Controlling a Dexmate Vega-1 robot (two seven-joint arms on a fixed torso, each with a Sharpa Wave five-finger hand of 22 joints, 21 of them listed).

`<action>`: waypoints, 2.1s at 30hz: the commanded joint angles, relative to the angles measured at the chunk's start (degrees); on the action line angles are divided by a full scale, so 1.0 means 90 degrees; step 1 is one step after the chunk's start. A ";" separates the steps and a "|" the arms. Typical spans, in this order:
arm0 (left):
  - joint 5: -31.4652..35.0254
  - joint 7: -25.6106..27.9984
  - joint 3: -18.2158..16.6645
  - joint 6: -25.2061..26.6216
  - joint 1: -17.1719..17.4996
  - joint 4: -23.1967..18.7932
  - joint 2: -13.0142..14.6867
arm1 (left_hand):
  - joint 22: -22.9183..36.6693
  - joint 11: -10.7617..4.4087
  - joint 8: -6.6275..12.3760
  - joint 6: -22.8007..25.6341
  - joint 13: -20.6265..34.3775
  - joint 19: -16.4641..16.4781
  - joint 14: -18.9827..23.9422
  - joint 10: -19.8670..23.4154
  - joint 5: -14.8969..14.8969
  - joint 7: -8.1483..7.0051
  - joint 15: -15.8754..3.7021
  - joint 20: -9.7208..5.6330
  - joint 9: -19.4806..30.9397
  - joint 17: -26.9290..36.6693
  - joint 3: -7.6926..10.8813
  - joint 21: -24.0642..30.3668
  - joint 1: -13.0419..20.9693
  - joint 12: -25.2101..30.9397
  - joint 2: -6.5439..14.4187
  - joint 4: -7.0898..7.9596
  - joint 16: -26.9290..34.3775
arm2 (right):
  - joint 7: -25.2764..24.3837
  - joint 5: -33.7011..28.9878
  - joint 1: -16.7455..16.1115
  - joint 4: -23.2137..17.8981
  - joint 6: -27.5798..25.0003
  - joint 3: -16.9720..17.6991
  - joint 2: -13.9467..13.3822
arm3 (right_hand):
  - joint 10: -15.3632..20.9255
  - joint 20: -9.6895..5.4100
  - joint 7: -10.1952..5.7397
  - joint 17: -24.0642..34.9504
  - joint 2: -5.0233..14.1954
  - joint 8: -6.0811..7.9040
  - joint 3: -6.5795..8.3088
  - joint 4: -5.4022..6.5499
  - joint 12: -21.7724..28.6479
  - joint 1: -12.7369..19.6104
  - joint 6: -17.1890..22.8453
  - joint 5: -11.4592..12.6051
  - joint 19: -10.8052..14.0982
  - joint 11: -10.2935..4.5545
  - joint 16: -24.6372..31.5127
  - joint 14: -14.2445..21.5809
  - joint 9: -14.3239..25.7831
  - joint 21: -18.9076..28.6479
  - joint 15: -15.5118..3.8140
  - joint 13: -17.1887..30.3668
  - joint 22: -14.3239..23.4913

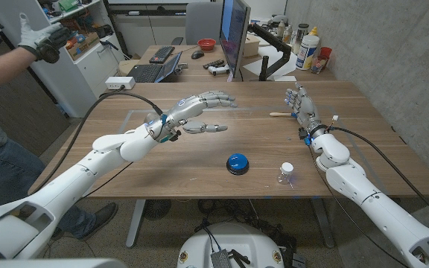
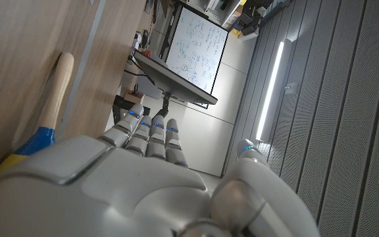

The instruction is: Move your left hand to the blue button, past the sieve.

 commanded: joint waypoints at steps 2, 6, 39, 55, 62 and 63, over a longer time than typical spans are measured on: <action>0.0166 0.0003 0.0281 0.0134 -0.0144 -0.0093 0.0033 | 0.0012 0.0003 0.0012 0.0071 0.0009 0.0001 0.0055 0.0043 0.0022 -0.0002 -0.0007 -0.0006 0.0006 0.0008 0.0002 -0.0013 0.0062 0.0001 -0.0003 -0.0019 -0.0021 | 0.0013 -0.0015 0.0004 0.0000 0.0036 0.0012 -0.0013 | 0.0068 -0.0042 0.0023 0.0021 0.0071 -0.0013 -0.0034 -0.0011 -0.0029 -0.0011 0.0047 0.0032 0.0052 -0.0016 0.0007 0.0061 0.0023 -0.0009 -0.0019 0.0022 0.0007; 0.0336 0.0072 0.0347 0.0151 -0.0186 -0.0122 0.0052 | 0.0012 0.0015 0.0005 0.0074 0.0009 -0.0008 0.0055 0.0051 0.0025 -0.0003 -0.0011 -0.0009 0.0006 0.0008 0.0000 -0.0020 0.0063 -0.0001 -0.0001 -0.0021 -0.0024 | 0.0030 -0.0016 0.0018 0.0019 0.0050 0.0010 -0.0007 | 0.0075 -0.0041 0.0016 0.0021 0.0074 -0.0024 -0.0040 -0.0012 -0.0035 -0.0012 0.0056 0.0036 0.0056 -0.0020 0.0005 0.0066 0.0023 -0.0019 -0.0021 0.0022 0.0007; 0.0748 0.0170 0.0943 0.0368 -0.0425 -0.0163 0.0205 | 0.0014 -0.0002 -0.0015 0.0148 0.0010 -0.0016 0.0046 0.0104 0.0044 -0.0017 -0.0018 -0.0031 0.0007 0.0009 -0.0018 -0.0037 0.0064 -0.0013 0.0008 -0.0026 -0.0035 | 0.0063 -0.0010 0.0004 -0.0009 0.0058 -0.0002 -0.0010 | 0.0098 -0.0019 -0.0027 0.0023 0.0093 -0.0109 -0.0088 -0.0020 -0.0086 -0.0017 0.0099 0.0059 0.0073 -0.0023 -0.0002 0.0113 0.0026 -0.0093 -0.0005 0.0024 0.0010; 0.0956 0.0239 0.1207 0.0404 -0.0647 -0.0071 0.0130 | 0.0015 -0.0001 -0.0016 0.0206 0.0010 -0.0031 0.0065 0.0162 0.0054 -0.0017 -0.0041 -0.0040 0.0008 0.0010 -0.0027 -0.0048 0.0061 -0.0006 0.0014 -0.0026 -0.0031 | 0.0186 0.0032 0.0047 -0.0090 -0.0041 0.0019 -0.0129 | 0.0110 -0.0017 -0.0033 0.0024 0.0097 -0.0144 -0.0110 -0.0023 -0.0103 -0.0021 0.0110 0.0067 0.0083 -0.0023 -0.0007 0.0123 0.0027 -0.0123 -0.0010 0.0025 0.0011; 0.1274 0.0455 0.1351 0.0264 -0.0774 -0.0117 0.0159 | 0.0016 -0.0002 -0.0025 0.0208 0.0010 -0.0041 0.0068 0.0172 0.0059 -0.0021 -0.0047 -0.0032 0.0008 0.0009 -0.0030 -0.0053 0.0061 -0.0009 0.0016 -0.0026 -0.0032 | 0.0111 -0.0053 0.0066 -0.0068 0.0007 0.0019 -0.0114 | 0.0116 -0.0020 -0.0037 0.0025 0.0097 -0.0163 -0.0123 -0.0024 -0.0112 -0.0026 0.0113 0.0071 0.0087 -0.0037 -0.0011 0.0123 0.0028 -0.0138 -0.0005 0.0026 0.0011; 0.1234 0.0429 0.1366 0.0261 -0.0780 -0.0101 0.0157 | 0.0016 -0.0003 -0.0026 0.0208 0.0010 -0.0043 0.0070 0.0168 0.0059 -0.0021 -0.0047 -0.0033 0.0008 0.0009 -0.0031 -0.0054 0.0061 -0.0012 0.0016 -0.0027 -0.0031 | 0.0086 -0.0066 0.0065 -0.0079 -0.0010 0.0015 -0.0113 | 0.0116 -0.0016 -0.0036 0.0025 0.0097 -0.0164 -0.0124 -0.0024 -0.0113 -0.0026 0.0113 0.0071 0.0086 -0.0040 -0.0011 0.0125 0.0028 -0.0139 -0.0012 0.0026 0.0011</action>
